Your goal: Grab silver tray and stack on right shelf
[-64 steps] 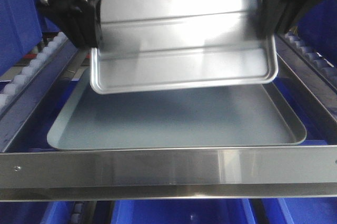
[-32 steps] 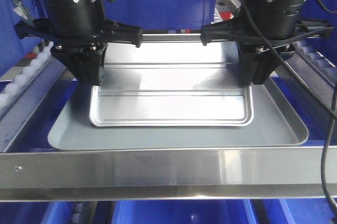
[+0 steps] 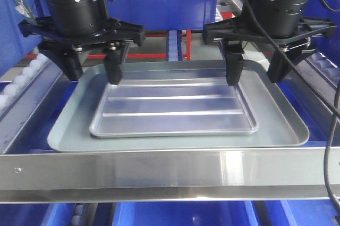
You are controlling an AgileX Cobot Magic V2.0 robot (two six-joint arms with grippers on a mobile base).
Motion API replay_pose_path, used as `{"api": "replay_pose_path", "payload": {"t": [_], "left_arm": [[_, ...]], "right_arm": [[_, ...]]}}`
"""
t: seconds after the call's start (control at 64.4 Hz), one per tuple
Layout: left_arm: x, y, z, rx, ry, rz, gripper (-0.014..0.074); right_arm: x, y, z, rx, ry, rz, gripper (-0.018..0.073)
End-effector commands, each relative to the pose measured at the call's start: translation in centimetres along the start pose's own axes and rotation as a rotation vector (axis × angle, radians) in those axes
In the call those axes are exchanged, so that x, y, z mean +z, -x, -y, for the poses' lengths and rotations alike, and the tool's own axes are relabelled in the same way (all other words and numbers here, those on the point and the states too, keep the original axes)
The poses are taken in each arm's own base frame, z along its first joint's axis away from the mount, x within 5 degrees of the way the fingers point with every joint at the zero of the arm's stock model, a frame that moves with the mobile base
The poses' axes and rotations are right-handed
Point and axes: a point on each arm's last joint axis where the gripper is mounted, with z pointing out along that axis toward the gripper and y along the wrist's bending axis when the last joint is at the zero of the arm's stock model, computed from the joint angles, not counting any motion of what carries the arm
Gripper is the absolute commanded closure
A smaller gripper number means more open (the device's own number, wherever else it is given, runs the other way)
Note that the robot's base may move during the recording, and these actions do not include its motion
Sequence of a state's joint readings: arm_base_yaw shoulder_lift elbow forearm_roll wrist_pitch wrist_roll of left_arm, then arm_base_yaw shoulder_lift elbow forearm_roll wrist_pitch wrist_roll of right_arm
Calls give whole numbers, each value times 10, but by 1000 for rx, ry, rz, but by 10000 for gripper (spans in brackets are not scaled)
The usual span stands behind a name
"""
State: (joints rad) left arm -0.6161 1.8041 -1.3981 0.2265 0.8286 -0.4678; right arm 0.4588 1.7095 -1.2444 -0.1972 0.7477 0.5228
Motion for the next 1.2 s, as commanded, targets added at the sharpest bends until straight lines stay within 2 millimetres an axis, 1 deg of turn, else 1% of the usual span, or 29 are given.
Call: {"api": "replay_pose_path", "payload": {"t": [0.0,0.093,0.171,0.28,0.311,0.419,0.45,0.466,0.482,0.528,0.575,0.59,0.637,0.668,0.683,0.699,0.715,0.761,0.823,0.839,0.87,0.917,0.963,0.994,1.025,1.087,1.118,1.165,1.181], "left_arm": [[-27,12,-1,-10,-29,100,143],[-32,13,-2,-13,-31,107,143],[-44,12,-4,-27,-45,120,150],[-64,11,-6,-41,-64,150,186],[-71,11,-7,-42,-68,161,202],[-101,4,-8,-26,-79,211,293],[-113,1,-9,-19,-88,237,332],[-114,-1,-10,-15,-86,240,349],[-121,-3,-10,-7,-86,260,367],[-132,-10,-10,17,-91,292,423],[-147,-19,-13,37,-102,343,505],[-147,-21,-13,43,-100,348,527],[-158,-30,-15,61,-113,391,594],[-161,-37,-17,69,-119,404,638],[-165,-41,-19,70,-130,423,671],[-165,-46,-20,74,-133,424,693],[-170,-51,-22,74,-145,446,703],[-172,-63,-27,78,-161,471,686],[-170,-80,-32,86,-180,496,688],[-172,-82,-33,85,-188,512,688],[-172,-89,-35,88,-199,529,688],[-166,-103,-39,96,-215,545,688],[-166,-114,-42,99,-236,578,688],[-161,-125,-45,104,-246,584,688],[-160,-129,-46,107,-256,599,688],[-156,-147,-51,112,-276,628,688],[-155,-153,-53,114,-288,646,688],[-155,-167,-58,114,-309,685,688],[-155,-169,-58,114,-312,692,688]], "right_arm": [[-28,16,2,-8,33,128,20],[-35,17,2,-6,38,142,20],[-49,17,4,0,51,176,38],[-74,17,8,9,68,227,127],[-81,16,9,11,73,242,174],[-109,11,16,22,83,283,321],[-116,9,18,21,82,288,357],[-121,8,19,18,82,295,374],[-124,7,20,15,81,299,390],[-134,3,24,-1,75,305,446],[-141,-2,27,-17,73,313,480],[-143,-4,28,-24,73,316,490],[-149,-11,31,-43,73,327,515],[-151,-15,33,-53,74,332,510],[-152,-18,34,-59,74,335,511],[-153,-21,36,-68,74,338,511],[-154,-27,38,-78,75,344,511],[-154,-37,41,-101,77,355,511],[-153,-49,45,-121,85,375,511],[-154,-53,47,-123,89,384,511],[-151,-61,49,-129,91,385,511],[-149,-73,53,-133,102,402,511],[-146,-85,57,-138,114,424,511],[-145,-92,58,-140,124,442,511],[-143,-101,61,-142,132,455,511],[-141,-116,66,-145,151,492,511],[-140,-124,68,-147,161,514,511],[-139,-135,72,-151,176,551,511],[-140,-139,73,-152,179,561,511]]}}
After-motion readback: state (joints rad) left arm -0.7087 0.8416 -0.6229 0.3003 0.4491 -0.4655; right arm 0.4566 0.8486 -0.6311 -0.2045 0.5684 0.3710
